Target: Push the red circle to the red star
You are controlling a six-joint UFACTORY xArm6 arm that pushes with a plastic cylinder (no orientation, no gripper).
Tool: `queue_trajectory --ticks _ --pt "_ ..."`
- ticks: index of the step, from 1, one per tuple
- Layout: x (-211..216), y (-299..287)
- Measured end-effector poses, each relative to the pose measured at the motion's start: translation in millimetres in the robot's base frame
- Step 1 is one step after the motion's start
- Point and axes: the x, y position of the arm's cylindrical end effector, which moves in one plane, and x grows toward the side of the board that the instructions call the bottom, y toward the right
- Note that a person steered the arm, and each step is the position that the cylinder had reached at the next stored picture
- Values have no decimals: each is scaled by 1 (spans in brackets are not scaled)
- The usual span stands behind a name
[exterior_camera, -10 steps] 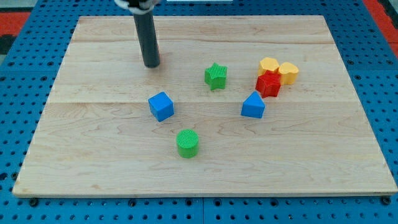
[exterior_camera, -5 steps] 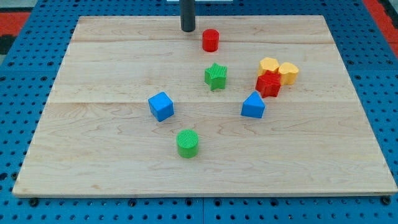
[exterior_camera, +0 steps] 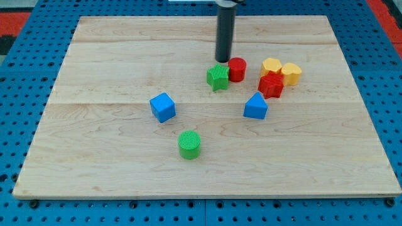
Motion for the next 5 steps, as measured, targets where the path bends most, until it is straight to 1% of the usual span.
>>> queue_trajectory --ticks 1,2,3,4,5 --pt "48 24" --pt "56 39" --pt "91 2" --pt "109 -26" --pt "107 -25"
